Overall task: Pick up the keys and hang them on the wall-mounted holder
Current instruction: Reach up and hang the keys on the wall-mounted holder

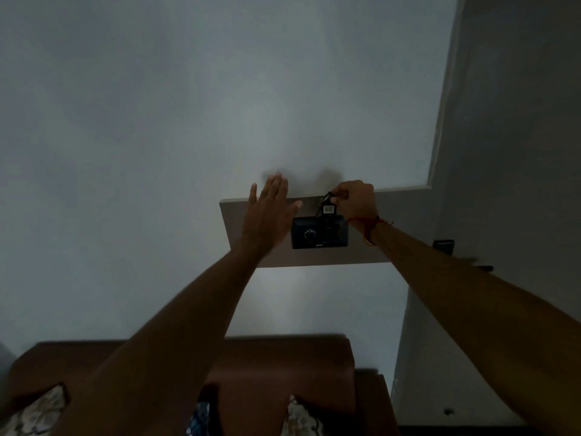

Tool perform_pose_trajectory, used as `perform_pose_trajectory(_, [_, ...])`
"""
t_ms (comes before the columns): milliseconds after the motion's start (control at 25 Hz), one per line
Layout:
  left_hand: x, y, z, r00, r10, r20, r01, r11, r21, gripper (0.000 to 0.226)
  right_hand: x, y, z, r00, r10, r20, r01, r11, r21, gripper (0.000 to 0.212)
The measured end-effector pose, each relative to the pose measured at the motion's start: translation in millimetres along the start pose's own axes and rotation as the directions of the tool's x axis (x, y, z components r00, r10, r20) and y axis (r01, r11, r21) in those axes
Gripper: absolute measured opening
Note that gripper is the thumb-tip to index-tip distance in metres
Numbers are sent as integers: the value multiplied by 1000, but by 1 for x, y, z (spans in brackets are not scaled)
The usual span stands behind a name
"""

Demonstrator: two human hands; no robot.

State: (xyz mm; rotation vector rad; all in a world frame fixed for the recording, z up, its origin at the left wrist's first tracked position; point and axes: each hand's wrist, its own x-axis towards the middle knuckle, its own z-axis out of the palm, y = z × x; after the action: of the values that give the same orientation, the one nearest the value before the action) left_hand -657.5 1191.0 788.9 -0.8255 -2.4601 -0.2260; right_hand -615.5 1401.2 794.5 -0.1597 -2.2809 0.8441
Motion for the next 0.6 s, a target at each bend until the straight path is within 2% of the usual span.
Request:
perform_pose_trajectory(400, [18,-2,30,1000,12,-1,-12,1000,8,70,7,20,15,1000,3,-2,-3,1000,-8,12])
perform_pose_trajectory(600, [17,-3,43,1000,6,4,-6,1000,21,71,2,31,36,995,11,95,-2,996,-90,12])
